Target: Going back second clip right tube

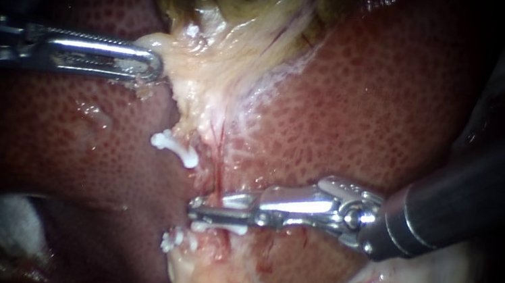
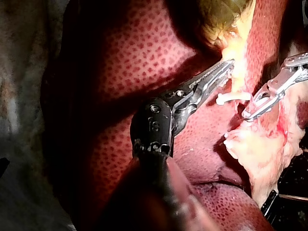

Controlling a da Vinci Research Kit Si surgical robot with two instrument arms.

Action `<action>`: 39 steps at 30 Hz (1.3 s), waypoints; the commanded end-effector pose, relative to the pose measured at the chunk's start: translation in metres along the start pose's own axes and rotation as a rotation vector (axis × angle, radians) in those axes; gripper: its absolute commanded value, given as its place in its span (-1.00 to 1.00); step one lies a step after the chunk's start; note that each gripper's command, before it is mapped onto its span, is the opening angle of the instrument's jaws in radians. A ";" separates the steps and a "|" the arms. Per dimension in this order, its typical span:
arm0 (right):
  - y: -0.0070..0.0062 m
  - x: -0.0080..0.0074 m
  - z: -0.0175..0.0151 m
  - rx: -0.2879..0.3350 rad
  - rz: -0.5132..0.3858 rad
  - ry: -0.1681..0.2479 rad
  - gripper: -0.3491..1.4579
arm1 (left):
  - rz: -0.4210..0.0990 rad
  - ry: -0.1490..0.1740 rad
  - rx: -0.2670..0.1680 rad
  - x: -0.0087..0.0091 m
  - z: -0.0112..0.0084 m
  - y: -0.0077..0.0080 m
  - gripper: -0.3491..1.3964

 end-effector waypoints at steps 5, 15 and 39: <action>0.0000 0.0000 0.0000 -0.002 -0.001 0.000 -1.00 | 0.000 0.000 0.000 0.0000 0.0000 0.0000 -1.00; 0.0001 0.0000 0.0001 -0.017 -0.137 0.001 -0.53 | 0.000 0.000 0.000 0.0000 0.0000 0.0000 -1.00; -0.0004 0.0021 -0.0050 -0.051 -0.379 0.033 -0.06 | 0.000 0.000 -0.001 -0.0001 -0.0002 -0.0001 -1.00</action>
